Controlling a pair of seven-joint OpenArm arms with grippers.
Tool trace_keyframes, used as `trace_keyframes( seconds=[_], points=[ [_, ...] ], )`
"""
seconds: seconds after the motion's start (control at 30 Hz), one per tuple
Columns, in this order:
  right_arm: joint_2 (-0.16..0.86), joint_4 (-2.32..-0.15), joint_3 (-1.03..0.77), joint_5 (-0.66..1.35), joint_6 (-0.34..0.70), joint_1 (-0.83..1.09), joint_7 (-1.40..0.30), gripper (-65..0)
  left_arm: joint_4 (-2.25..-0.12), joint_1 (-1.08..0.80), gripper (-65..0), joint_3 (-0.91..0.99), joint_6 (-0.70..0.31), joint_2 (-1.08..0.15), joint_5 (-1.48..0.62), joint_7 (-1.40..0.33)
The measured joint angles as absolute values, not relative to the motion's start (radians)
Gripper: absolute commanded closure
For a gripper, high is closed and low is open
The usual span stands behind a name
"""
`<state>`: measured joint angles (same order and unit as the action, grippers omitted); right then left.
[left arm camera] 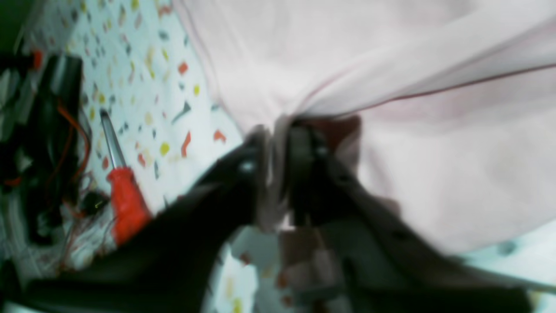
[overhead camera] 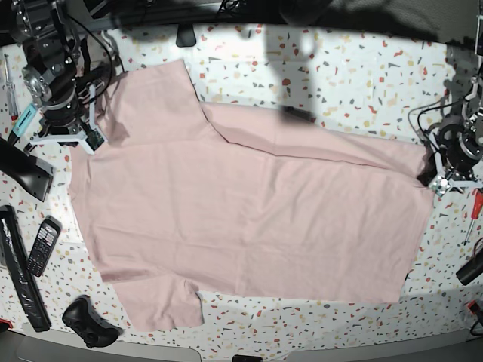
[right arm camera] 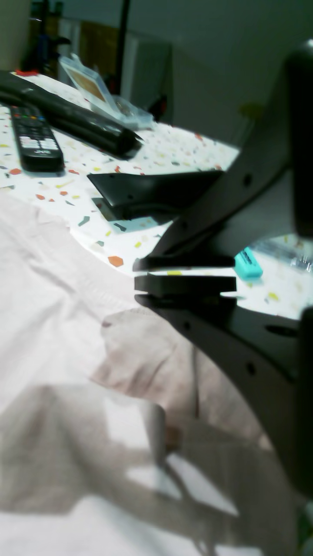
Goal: Fold the T-shirt properly
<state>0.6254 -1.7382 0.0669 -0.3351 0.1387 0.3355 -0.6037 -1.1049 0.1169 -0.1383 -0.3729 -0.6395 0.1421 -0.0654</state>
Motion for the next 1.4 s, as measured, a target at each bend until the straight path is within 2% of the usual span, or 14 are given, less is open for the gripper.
trace_keyframes(
  seconds=[0.1,0.27,0.33,0.5,0.57,0.67,0.83,1.0,1.2,1.4],
  points=[
    [0.625,-1.738,0.067,-0.321,0.134,0.336,-0.603,-1.4,-1.105,0.117,-23.9,-0.137,-0.271,-0.649,0.097,-0.136],
    [0.625,-1.738,0.067,-0.321,0.134,0.336,-0.603,-1.4,-1.133,0.117,-20.7,-0.136,-0.265,-0.718,-0.025,-0.165],
    [0.625,-1.738,0.067,-0.321,0.127,0.336,-0.603,-1.4,-1.154,0.117,-16.7,-0.136,-0.266,-0.745,-0.066,-0.196],
    [0.625,-1.753,0.067,-0.266,0.015,0.336,-0.597,-1.3,-1.205,0.116,-4.0,-0.136,-0.263,-0.771,-0.164,-0.298],
    [0.625,-1.790,0.067,-0.267,0.003,0.337,-0.599,-1.3,-1.221,0.116,0.0,-0.136,-0.266,-0.770,-0.166,-0.330],
    [0.625,-1.850,0.067,-0.266,0.000,0.336,-0.616,-1.3,-1.237,0.114,0.0,-0.136,-0.273,-0.778,-0.169,-0.366],
    [0.626,-1.924,0.067,-0.266,0.000,0.340,-0.634,-1.3,-1.260,0.114,0.0,-0.137,-0.389,-0.850,-0.273,-0.455],
    [0.625,-1.954,0.067,-0.145,0.005,0.341,-0.670,0.0,-1.264,0.113,0.0,-0.136,-0.406,-0.892,-0.362,-0.503],
    [0.625,-1.956,0.067,-0.027,0.088,0.342,-0.774,0.0,-1.263,0.083,0.0,-0.136,-0.416,-0.860,-0.371,-0.475],
    [0.575,-1.955,0.066,-0.005,0.088,0.376,-0.750,0.0,-1.260,0.079,0.0,-0.136,-0.418,-0.798,-0.367,-0.448]
  ],
)
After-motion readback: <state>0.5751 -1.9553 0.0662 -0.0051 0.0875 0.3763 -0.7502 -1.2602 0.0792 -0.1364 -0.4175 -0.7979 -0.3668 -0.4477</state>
